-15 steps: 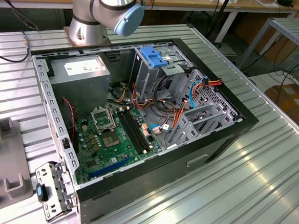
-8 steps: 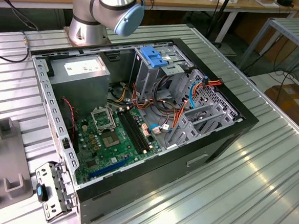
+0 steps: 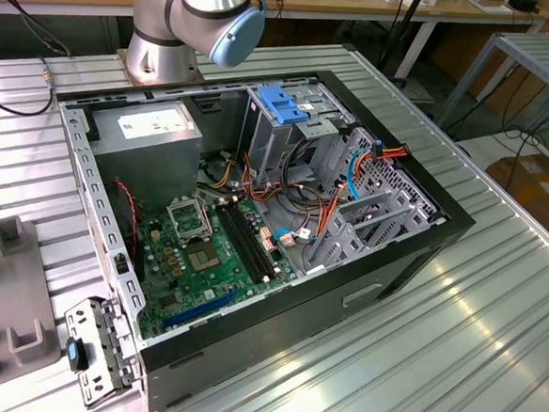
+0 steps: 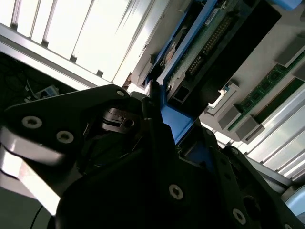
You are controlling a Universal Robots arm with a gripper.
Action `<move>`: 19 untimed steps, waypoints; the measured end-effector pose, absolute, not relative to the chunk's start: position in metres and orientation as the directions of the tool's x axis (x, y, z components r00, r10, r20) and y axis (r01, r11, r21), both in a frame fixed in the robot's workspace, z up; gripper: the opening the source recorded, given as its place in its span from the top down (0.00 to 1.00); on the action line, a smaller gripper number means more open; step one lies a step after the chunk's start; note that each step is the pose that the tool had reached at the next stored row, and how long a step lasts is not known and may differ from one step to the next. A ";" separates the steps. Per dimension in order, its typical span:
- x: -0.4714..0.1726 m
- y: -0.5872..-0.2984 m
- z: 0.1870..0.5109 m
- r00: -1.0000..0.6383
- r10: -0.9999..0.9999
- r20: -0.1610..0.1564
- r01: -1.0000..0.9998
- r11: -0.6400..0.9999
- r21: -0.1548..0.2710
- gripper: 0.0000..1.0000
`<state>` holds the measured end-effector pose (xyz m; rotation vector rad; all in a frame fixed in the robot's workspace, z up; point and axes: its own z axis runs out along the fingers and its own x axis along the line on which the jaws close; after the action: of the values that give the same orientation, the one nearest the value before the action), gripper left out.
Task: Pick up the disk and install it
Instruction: 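Pick up the disk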
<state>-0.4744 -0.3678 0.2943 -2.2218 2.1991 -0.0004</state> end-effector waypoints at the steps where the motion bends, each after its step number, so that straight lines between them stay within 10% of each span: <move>1: -0.474 -0.368 0.294 0.010 -1.000 -0.011 -1.000 -0.010 -0.011 0.63; 19: -0.474 -0.368 0.303 0.010 -1.000 -0.011 -1.000 -0.010 -0.011 0.63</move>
<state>-0.4744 -0.3678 0.3034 -2.2218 2.1991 -0.0003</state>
